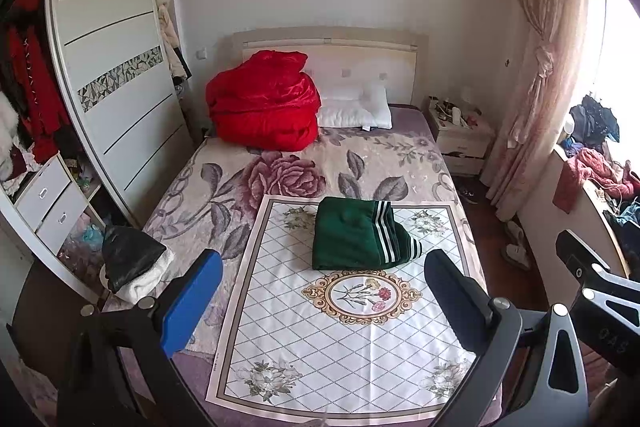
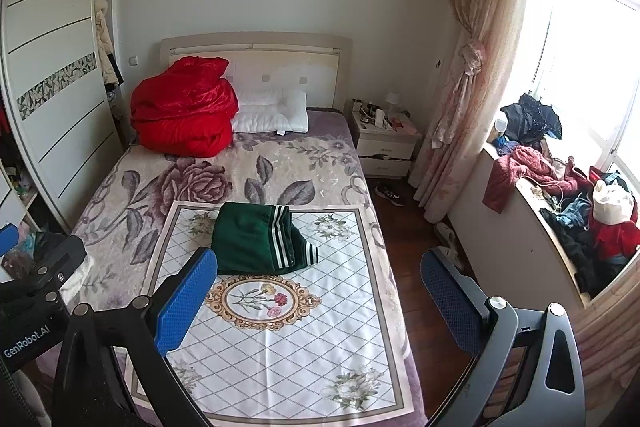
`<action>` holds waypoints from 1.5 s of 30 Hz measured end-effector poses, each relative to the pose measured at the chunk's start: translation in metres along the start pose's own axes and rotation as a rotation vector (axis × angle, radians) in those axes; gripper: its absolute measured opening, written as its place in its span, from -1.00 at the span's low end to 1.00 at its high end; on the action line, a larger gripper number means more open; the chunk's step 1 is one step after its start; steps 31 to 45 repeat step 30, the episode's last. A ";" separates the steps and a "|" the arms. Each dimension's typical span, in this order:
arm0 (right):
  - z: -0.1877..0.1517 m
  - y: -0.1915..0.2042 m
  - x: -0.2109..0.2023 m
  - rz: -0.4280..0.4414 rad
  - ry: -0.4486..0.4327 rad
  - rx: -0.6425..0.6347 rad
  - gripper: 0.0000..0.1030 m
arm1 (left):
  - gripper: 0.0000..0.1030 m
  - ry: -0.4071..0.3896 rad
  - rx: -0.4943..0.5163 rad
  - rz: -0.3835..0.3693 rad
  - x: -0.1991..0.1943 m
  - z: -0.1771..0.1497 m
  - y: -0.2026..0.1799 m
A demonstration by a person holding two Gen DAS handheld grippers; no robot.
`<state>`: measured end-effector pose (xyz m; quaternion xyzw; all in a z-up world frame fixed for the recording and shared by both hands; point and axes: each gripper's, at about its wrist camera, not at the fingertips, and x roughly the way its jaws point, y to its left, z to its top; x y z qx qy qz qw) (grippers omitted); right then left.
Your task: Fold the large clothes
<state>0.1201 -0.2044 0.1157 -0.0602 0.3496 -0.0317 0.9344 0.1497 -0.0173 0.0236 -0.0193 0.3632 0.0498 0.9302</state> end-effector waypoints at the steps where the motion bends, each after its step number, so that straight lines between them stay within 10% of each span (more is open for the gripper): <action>1: 0.001 0.001 0.000 0.002 0.000 0.000 1.00 | 1.00 0.001 0.000 0.000 0.000 0.000 0.000; 45: -0.004 -0.002 -0.009 -0.013 -0.007 0.008 1.00 | 1.00 -0.012 0.000 -0.004 0.000 0.003 -0.003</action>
